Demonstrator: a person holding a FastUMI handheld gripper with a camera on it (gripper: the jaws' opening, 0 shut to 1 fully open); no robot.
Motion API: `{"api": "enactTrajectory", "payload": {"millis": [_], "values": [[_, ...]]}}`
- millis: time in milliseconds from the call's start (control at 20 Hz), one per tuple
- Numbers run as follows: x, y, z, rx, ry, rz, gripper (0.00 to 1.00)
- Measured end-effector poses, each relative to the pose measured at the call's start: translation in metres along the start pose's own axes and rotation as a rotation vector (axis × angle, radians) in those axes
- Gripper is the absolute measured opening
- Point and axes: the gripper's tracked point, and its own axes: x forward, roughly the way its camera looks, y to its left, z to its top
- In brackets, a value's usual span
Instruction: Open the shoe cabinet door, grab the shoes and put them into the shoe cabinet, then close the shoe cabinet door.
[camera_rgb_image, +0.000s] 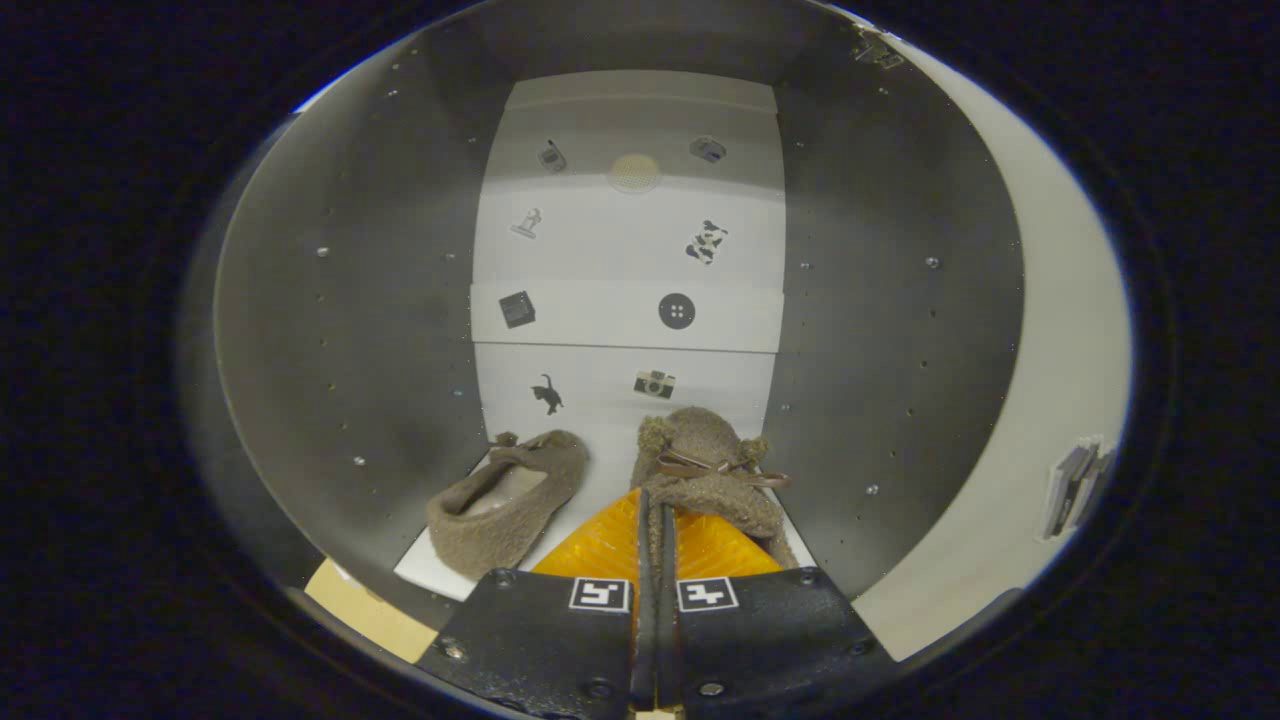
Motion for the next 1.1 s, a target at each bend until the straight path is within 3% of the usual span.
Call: {"api": "enactTrajectory", "payload": {"millis": [250, 650, 900, 1100], "values": [[0.042, 0.016, -0.002, -0.036, 0.000, 0.045, 0.04], [0.079, 0.020, -0.013, -0.060, 0.019, 0.011, 0.07], [0.070, 0.014, -0.013, -0.027, 0.020, -0.004, 0.20], [0.052, 0.010, -0.016, 0.011, 0.045, -0.004, 0.50]]}}
